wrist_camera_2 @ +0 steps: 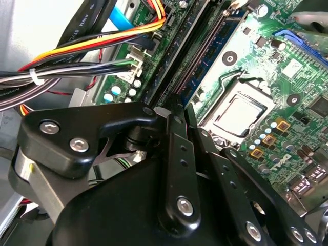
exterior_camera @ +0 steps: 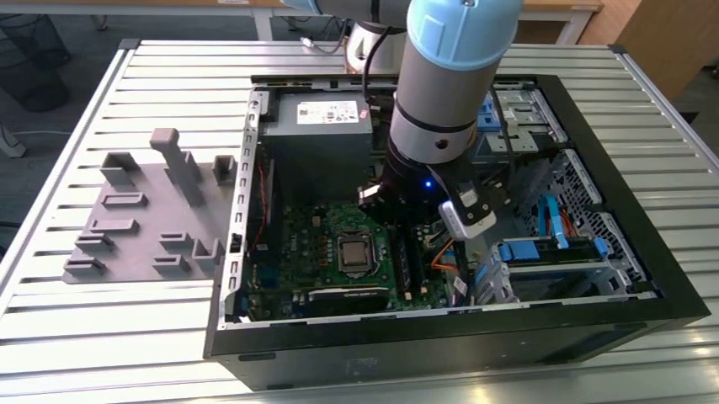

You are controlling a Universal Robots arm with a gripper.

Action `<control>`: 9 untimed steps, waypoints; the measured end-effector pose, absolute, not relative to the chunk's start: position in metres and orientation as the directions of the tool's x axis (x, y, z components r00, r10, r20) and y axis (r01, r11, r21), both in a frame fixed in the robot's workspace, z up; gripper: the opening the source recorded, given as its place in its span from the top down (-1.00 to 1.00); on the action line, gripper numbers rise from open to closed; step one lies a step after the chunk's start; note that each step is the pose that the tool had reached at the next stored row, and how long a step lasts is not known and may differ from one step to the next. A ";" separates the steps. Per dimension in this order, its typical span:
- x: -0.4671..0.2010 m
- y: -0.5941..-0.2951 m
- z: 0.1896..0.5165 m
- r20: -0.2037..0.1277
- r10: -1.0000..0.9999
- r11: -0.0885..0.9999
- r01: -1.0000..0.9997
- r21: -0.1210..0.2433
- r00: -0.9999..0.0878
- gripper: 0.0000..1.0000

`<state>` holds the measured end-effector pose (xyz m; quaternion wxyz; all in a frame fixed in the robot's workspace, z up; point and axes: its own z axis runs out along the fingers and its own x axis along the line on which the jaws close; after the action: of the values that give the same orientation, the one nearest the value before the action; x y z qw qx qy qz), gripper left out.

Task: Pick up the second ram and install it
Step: 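Insert the second ram into the second slot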

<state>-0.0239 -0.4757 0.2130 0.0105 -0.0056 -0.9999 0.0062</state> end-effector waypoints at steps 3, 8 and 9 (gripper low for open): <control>-0.024 -0.476 0.213 0.021 0.011 1.000 0.011 -0.012 -1.000 0.72; -0.024 -0.476 0.212 0.021 0.011 1.000 0.011 -0.012 -1.000 0.72; -0.024 -0.476 0.212 0.021 0.011 1.000 0.011 -0.012 -1.000 0.72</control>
<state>-0.0239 -0.4757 0.2116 0.0105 -0.0056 -0.9999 0.0061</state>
